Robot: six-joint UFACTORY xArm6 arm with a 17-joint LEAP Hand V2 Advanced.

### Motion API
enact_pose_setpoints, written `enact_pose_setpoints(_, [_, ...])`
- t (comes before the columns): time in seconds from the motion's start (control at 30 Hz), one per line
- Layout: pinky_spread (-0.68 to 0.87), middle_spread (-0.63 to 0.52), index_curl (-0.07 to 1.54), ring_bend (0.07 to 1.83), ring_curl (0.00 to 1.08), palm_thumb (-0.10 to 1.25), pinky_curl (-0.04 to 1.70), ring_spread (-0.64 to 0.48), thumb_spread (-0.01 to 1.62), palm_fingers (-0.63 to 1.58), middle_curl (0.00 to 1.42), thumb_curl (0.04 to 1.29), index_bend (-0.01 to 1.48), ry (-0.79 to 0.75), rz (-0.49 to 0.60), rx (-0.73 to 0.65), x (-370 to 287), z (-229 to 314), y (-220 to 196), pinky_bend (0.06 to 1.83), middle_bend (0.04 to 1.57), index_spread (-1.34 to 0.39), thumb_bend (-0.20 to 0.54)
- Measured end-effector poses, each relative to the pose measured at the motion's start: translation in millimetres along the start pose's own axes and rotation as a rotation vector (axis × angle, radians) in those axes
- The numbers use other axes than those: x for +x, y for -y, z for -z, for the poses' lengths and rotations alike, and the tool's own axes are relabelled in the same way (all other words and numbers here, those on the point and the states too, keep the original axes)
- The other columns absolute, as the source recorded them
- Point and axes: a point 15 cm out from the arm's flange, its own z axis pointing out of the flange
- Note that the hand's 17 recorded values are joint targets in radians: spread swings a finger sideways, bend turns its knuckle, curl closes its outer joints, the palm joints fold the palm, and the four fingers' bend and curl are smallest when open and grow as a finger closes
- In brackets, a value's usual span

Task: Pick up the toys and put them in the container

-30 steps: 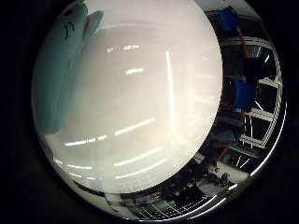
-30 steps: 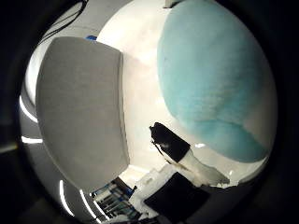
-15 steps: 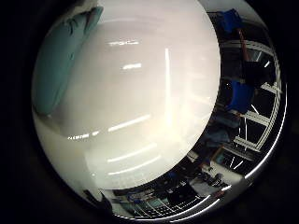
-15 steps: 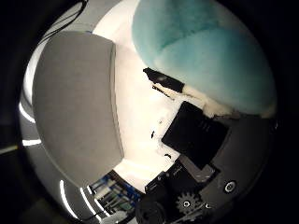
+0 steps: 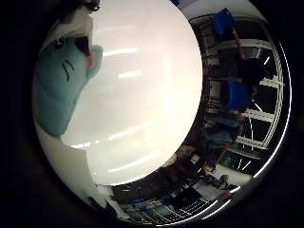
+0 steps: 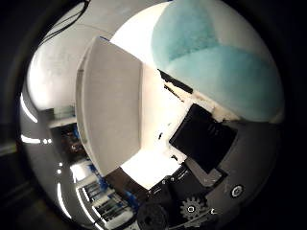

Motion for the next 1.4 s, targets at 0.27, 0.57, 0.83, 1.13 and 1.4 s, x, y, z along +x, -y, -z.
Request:
enact_pose_setpoints(0.27, [-0.18,-0.17,0.79,1.3,0.89,1.04,1.08,-0.27,1.1,1.04,0.88,0.61,1.18,-0.008,0.028,0.024,-31,91,-61,1.24,1.3,-0.18,-0.012])
enact_pose_setpoints(0.57, [-0.19,-0.17,0.79,1.27,0.92,1.01,1.18,-0.28,1.11,1.05,0.88,0.64,1.17,-0.009,0.082,0.032,-81,155,-125,1.17,1.29,-0.19,-0.012])
enact_pose_setpoints(0.83, [-0.2,-0.17,0.79,1.24,0.95,1.01,1.24,-0.29,1.12,1.06,0.88,0.65,1.16,-0.018,0.148,0.094,-135,194,-144,1.14,1.28,-0.2,-0.011])
enact_pose_setpoints(1.13, [-0.21,-0.17,0.79,1.22,0.97,1.01,1.28,-0.3,1.11,1.07,0.89,0.66,1.15,-0.01,0.191,0.166,-195,190,-110,1.11,1.27,-0.2,-0.012])
enact_pose_setpoints(1.4, [-0.22,-0.17,0.8,1.22,0.98,0.98,1.3,-0.3,1.12,1.07,0.89,0.65,1.15,0.015,0.21,0.247,-239,168,-52,1.1,1.27,-0.2,-0.016])
